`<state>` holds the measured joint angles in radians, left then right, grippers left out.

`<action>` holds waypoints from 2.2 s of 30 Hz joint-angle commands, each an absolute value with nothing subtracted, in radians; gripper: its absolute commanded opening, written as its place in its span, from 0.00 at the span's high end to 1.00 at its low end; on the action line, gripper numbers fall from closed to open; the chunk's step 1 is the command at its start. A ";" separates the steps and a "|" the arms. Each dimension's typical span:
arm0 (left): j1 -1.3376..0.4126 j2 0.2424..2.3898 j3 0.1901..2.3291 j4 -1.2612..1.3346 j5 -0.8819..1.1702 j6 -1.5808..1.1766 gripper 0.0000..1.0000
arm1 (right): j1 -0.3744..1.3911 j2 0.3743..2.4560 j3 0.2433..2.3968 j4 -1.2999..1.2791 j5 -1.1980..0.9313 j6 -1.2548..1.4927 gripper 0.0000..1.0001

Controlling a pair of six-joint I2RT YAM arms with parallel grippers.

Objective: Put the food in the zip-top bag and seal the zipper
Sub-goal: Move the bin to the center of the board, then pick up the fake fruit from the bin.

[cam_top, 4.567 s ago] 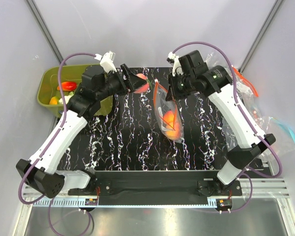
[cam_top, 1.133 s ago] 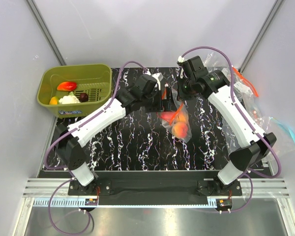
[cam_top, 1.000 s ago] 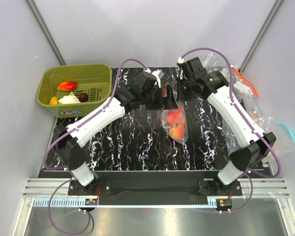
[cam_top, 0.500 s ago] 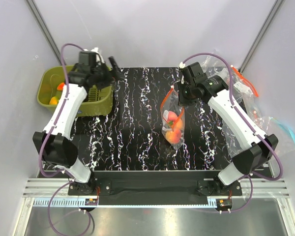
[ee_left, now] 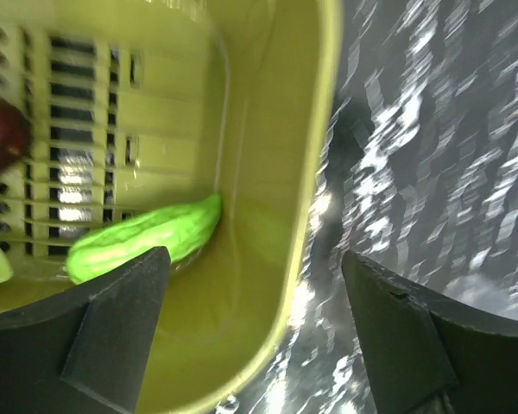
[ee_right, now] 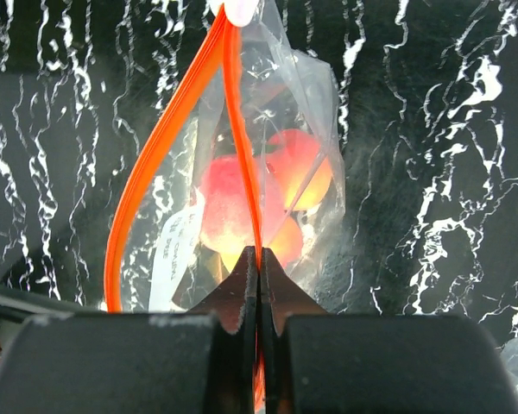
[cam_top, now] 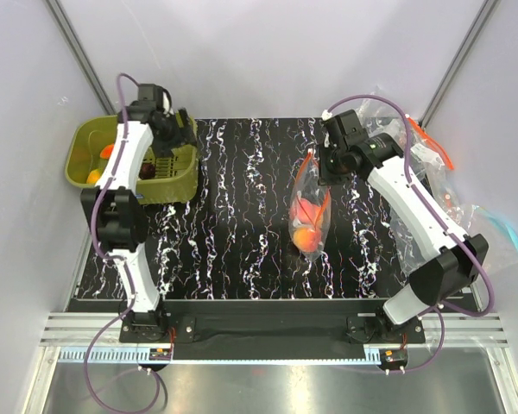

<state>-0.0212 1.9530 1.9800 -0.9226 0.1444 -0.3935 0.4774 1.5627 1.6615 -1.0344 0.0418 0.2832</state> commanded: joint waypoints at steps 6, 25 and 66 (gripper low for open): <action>-0.179 1.913 1.881 -0.986 0.285 -0.299 0.19 | 0.408 1.669 1.747 -0.994 0.035 0.253 1.00; -0.143 1.749 1.885 -0.888 0.313 -0.485 0.09 | 0.368 1.767 1.772 -0.989 0.003 0.267 1.00; -0.063 2.230 1.811 -0.884 -0.133 -0.193 0.35 | 0.337 1.752 1.773 -0.979 -0.100 0.298 1.00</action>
